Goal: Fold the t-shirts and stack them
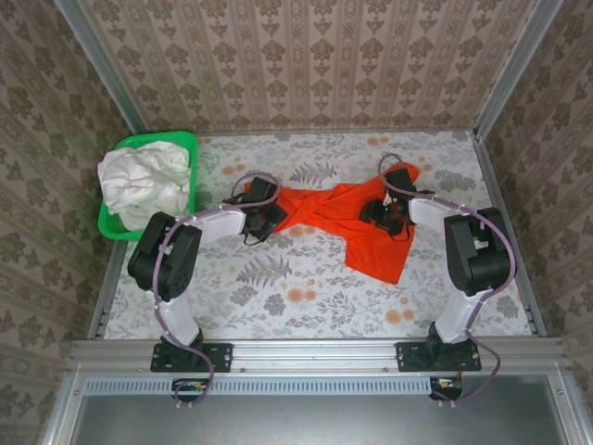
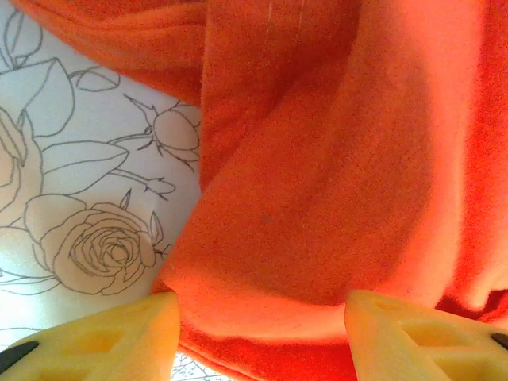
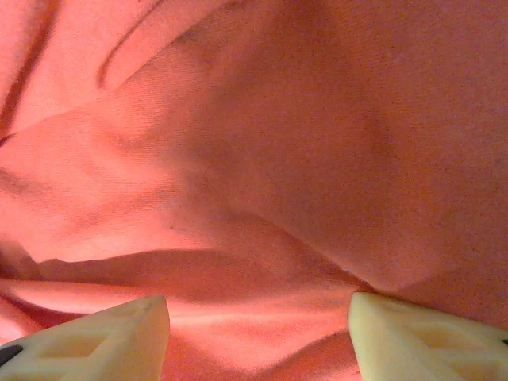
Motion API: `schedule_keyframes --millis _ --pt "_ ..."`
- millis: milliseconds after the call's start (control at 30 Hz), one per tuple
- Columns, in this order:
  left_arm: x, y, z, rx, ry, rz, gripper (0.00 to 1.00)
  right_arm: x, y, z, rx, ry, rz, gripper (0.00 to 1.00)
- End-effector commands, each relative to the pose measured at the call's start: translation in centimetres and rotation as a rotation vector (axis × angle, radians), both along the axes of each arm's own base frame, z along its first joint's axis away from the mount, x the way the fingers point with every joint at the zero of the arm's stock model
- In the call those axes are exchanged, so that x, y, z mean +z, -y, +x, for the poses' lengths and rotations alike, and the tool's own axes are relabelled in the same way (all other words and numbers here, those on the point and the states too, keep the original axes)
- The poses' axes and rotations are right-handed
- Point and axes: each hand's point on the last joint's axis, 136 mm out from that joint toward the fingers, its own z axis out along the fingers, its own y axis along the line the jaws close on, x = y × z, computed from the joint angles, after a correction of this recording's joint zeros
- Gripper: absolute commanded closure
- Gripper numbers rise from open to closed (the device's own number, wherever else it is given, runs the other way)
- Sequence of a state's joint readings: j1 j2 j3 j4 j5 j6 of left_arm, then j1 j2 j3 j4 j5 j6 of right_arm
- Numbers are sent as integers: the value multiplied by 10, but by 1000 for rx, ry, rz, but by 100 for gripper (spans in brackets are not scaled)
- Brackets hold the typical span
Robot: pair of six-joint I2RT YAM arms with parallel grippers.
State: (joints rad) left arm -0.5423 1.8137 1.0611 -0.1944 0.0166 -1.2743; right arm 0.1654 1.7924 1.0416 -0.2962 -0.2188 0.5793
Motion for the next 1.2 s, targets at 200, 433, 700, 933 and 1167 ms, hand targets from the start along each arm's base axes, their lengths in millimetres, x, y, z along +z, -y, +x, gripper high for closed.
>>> schedule_keyframes --millis 200,433,700,933,1167 --pt "2 -8 8 52 -4 31 100 2 3 -8 6 -46 31 37" --pt "71 -21 5 44 75 107 100 6 6 -12 -5 -36 28 37" --pt "111 -22 17 38 126 82 100 5 6 -11 -7 -35 34 37" --pt "138 -4 91 -75 228 88 100 6 6 -10 -8 -36 34 37" --pt "142 22 179 -257 294 121 73 10 5 -8 -9 -34 38 37"
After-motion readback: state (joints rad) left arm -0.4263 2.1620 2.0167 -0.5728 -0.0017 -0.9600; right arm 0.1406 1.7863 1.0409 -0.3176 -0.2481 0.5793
